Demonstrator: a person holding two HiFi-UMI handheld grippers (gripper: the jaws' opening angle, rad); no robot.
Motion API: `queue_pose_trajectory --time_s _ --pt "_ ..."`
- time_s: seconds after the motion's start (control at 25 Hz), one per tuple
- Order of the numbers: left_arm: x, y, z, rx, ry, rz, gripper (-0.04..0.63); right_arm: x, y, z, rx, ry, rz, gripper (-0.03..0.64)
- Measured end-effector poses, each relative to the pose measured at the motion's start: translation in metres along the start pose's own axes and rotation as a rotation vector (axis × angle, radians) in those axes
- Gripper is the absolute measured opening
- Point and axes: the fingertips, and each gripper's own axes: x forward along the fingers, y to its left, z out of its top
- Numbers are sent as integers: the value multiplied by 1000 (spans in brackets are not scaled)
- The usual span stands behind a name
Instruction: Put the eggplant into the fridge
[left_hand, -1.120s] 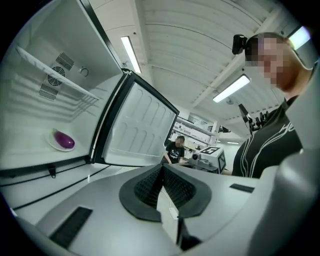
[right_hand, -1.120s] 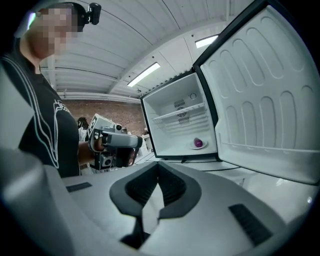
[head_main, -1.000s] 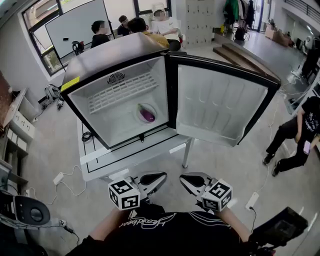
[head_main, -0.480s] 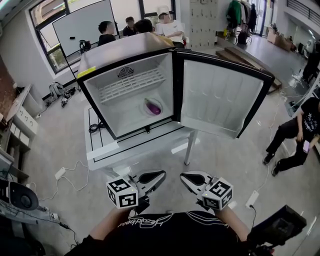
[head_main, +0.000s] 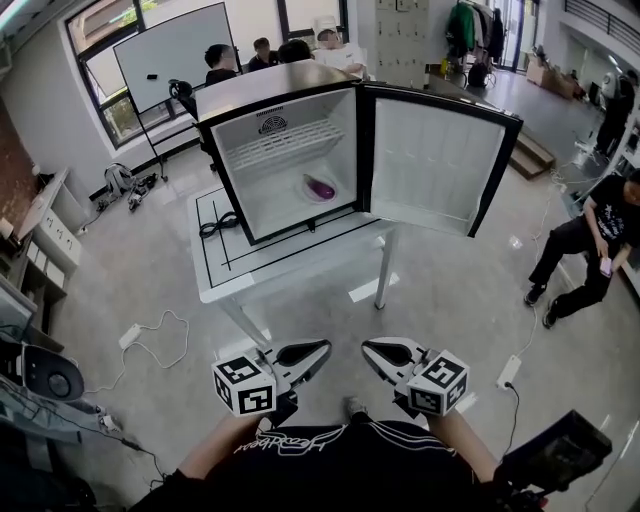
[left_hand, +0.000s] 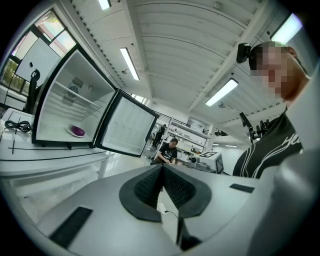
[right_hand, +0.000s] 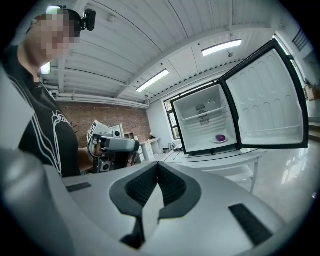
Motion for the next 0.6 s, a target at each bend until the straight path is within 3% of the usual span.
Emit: queue_pose_trajectory --time_s 0.2,0.6 --pt "-50 -46 -32 11 17 -15 8 -20 71 -11 44 -41 -49 8" --pt "-101 -100 -64 37 26 -60 8 -47 147 -45 7 -41 -93 8"
